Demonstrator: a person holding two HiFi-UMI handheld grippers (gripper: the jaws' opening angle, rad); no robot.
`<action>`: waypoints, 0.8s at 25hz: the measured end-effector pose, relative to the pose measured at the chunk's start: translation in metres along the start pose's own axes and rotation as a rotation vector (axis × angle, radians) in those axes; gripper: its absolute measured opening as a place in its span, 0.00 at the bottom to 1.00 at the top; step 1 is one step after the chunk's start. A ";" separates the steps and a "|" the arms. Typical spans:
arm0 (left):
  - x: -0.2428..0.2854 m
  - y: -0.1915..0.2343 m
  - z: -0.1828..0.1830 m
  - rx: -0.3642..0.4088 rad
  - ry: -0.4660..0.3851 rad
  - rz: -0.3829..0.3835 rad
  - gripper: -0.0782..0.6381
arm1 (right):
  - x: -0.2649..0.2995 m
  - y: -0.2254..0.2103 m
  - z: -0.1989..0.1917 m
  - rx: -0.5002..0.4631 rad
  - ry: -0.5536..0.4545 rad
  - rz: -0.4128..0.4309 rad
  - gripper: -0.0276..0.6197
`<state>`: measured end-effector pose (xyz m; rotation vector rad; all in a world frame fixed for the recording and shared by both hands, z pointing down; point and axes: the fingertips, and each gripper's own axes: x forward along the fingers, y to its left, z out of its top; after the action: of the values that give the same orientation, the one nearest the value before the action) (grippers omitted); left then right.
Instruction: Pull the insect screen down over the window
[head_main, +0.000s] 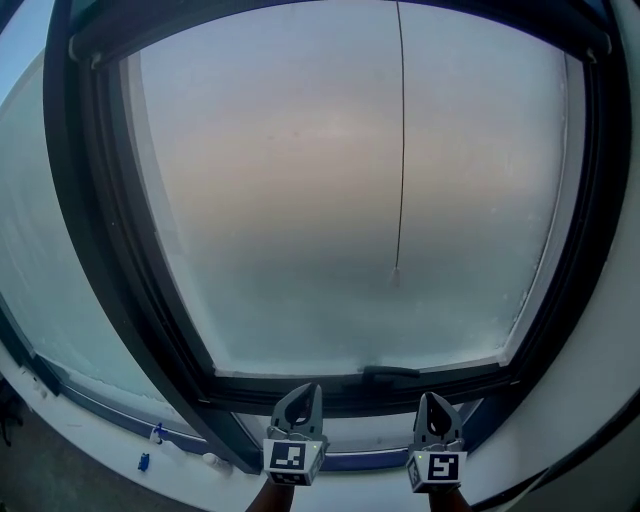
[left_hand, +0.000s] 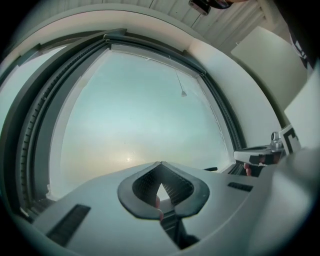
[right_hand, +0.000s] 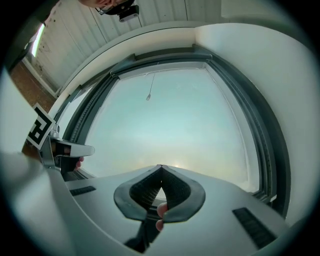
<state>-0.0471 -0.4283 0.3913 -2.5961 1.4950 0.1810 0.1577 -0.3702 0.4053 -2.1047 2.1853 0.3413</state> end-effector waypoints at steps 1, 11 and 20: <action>0.004 -0.001 0.005 -0.007 -0.013 0.003 0.11 | 0.004 -0.003 0.007 -0.010 -0.016 0.002 0.05; 0.040 0.002 0.083 -0.015 -0.196 0.020 0.11 | 0.034 -0.031 0.080 -0.053 -0.185 0.010 0.05; 0.050 0.014 0.150 0.026 -0.339 0.061 0.11 | 0.053 -0.033 0.151 -0.134 -0.347 0.025 0.05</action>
<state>-0.0394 -0.4504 0.2343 -2.3515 1.4402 0.5718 0.1745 -0.3899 0.2442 -1.9042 2.0345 0.8095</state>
